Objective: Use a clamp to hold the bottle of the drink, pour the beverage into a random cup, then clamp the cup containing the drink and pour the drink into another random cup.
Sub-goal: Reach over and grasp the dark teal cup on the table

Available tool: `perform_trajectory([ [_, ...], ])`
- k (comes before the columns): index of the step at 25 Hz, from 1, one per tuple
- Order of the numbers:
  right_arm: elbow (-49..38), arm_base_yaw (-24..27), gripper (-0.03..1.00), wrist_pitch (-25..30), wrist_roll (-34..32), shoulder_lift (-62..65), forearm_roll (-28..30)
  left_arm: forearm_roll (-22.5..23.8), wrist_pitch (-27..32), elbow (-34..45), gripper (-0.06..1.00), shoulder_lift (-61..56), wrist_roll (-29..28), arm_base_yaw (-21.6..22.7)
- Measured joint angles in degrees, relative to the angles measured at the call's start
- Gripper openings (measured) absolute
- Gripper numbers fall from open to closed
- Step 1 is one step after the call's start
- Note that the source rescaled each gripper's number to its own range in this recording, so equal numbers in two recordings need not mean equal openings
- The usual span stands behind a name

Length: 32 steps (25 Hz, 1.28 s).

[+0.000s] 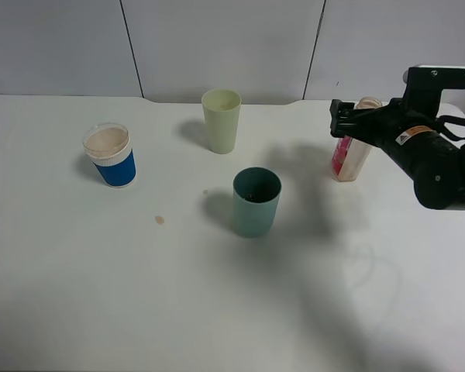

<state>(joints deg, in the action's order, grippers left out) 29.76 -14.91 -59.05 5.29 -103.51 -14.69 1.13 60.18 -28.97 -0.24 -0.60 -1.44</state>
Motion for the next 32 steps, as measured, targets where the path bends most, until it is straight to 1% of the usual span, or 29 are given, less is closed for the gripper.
perform_trajectory([
  [5,0.0,0.0,0.98,0.6,2.0,3.5,-0.3,0.0,0.0,0.0,0.94,0.0,0.0,0.0],
  [8,-0.1,0.0,0.98,2.1,2.4,6.7,-0.8,0.0,0.0,0.0,0.94,0.0,0.0,0.0],
  [12,-0.1,0.0,0.98,6.6,4.8,13.4,-1.9,0.0,0.0,0.0,0.94,0.0,0.0,0.0],
  [18,-0.1,0.0,0.98,18.7,10.1,25.3,-3.0,0.0,0.0,0.0,0.94,0.0,0.0,0.0],
  [26,-0.1,0.0,0.98,34.8,13.0,40.8,-3.4,0.0,0.0,0.0,0.94,0.0,0.0,0.0],
  [32,-0.1,0.0,0.98,47.2,13.9,50.5,-3.1,0.0,0.0,0.0,0.94,0.0,0.0,0.0],
])
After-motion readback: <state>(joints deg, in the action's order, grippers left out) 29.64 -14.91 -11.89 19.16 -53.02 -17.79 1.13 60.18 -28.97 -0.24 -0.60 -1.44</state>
